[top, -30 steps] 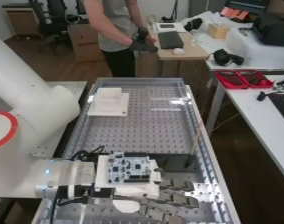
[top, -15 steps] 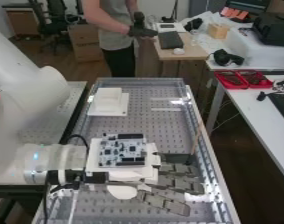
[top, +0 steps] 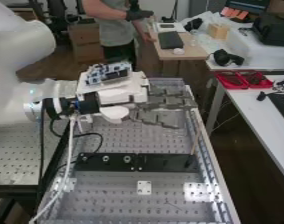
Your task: Grab the paper clip and place it in the clear container
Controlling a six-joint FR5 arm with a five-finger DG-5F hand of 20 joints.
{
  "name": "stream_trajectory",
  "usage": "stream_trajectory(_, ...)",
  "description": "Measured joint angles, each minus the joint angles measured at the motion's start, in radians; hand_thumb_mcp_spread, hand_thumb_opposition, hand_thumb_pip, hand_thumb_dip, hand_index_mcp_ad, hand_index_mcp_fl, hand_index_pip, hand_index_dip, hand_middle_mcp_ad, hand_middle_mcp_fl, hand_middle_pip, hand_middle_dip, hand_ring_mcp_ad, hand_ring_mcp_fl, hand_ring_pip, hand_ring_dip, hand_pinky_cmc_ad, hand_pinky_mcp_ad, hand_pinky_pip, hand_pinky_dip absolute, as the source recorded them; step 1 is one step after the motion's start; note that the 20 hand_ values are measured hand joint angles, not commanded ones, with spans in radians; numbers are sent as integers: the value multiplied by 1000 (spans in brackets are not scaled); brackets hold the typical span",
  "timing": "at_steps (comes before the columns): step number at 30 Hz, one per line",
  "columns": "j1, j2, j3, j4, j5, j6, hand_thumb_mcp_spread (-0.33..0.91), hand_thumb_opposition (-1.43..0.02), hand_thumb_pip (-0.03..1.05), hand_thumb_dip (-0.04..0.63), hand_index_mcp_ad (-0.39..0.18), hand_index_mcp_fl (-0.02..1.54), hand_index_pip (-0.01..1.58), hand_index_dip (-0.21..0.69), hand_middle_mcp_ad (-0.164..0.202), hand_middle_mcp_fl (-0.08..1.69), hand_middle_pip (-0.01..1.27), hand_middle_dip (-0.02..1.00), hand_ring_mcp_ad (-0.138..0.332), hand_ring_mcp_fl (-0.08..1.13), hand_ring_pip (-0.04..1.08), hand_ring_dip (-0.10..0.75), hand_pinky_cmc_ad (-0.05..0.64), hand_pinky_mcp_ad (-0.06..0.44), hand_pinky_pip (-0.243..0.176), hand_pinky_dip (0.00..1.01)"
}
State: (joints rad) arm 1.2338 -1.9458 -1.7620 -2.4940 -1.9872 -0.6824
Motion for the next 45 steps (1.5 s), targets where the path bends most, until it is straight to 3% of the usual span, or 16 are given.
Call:
stream_trajectory(11, 213, 140, -149, 81, 150, 26, 501, -983, 588, 267, -171, 686, 1314, 56, -7, 138, 124, 175, 101, 16, 106, 89, 330, 265, 19, 183)
stream_trajectory(19, 340, 150, -179, 94, 245, 41, 504, -983, 588, 267, -175, 686, 1314, 56, -5, 138, 124, 171, 101, 16, 106, 89, 330, 265, 19, 183)
stream_trajectory(29, 435, 47, -106, 47, 307, 51, 504, -983, 588, 267, -171, 686, 1314, 56, -5, 138, 124, 175, 101, 16, 106, 89, 330, 265, 17, 183)
stream_trajectory(45, 509, -118, 49, -47, 372, 67, 504, -983, 588, 267, -175, 686, 1314, 56, -5, 138, 124, 171, 99, 16, 106, 89, 330, 265, 17, 183)
